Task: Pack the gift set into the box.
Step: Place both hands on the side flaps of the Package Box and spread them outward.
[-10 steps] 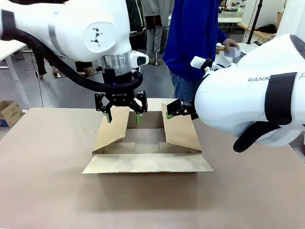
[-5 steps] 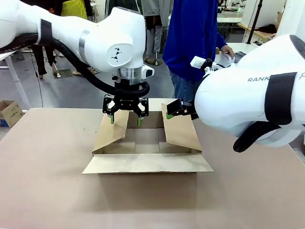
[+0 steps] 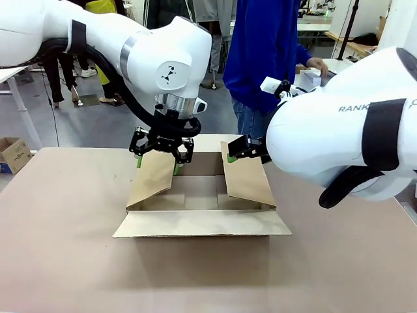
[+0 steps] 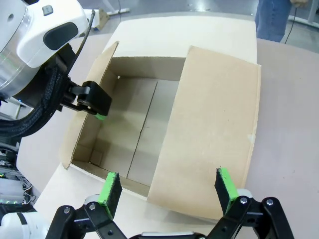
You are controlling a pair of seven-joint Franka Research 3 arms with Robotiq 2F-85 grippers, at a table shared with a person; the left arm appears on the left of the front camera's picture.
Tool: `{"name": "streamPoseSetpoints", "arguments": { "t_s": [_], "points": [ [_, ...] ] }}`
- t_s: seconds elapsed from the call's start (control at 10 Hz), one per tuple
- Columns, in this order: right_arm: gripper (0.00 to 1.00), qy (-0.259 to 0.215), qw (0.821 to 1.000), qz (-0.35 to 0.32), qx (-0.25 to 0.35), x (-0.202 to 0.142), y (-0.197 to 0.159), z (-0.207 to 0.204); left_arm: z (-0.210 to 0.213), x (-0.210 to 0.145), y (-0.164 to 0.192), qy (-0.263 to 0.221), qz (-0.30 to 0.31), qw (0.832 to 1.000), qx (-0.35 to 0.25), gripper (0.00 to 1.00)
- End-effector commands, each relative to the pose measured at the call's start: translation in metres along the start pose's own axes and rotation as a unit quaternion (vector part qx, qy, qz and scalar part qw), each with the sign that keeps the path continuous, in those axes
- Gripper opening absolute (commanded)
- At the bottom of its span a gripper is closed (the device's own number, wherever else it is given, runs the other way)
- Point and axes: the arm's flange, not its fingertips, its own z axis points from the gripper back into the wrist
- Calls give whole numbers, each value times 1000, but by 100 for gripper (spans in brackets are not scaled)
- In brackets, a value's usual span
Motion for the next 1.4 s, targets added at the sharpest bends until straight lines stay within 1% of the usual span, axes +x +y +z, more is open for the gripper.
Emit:
{"name": "streamPoseSetpoints", "arguments": {
  "t_s": [0.0, 0.1, 0.3, 0.4, 0.7, 0.8, 0.9, 1.0, 1.2, 1.3],
  "points": [
    [100, 4, 1000, -1, 1, 2, 0, 1, 8, 3, 4, -8, 28, 999, 16, 100],
    [100, 4, 1000, -1, 1, 2, 0, 1, 9, 6, 10, 2, 35, 999, 10, 100],
    [100, 4, 1000, -1, 1, 2, 0, 1, 14, 6, 30, -3, 55, 998, -17, 100],
    [100, 4, 1000, -1, 1, 2, 0, 1, 15, 7, 46, -4, 70, 997, -26, 100],
    [100, 4, 1000, -1, 1, 2, 0, 1, 6, 21, 83, 11, 75, 996, -44, 100],
    [100, 4, 1000, -1, 1, 2, 0, 1, 4, 23, 98, 13, 89, 995, -50, 100],
    [100, 4, 1000, -1, 1, 2, 0, 1, -1, 25, 112, 12, 86, 992, -86, 100],
    [100, 4, 1000, -1, 1, 2, 0, 1, -9, 28, 121, 17, 101, 990, -100, 100],
    [100, 4, 1000, -1, 1, 2, 0, 1, -32, 32, 143, 41, 94, 984, -145, 100],
    [100, 4, 1000, -1, 1, 2, 0, 1, -47, 32, 162, 55, 83, 978, -186, 100]
  ]
}}
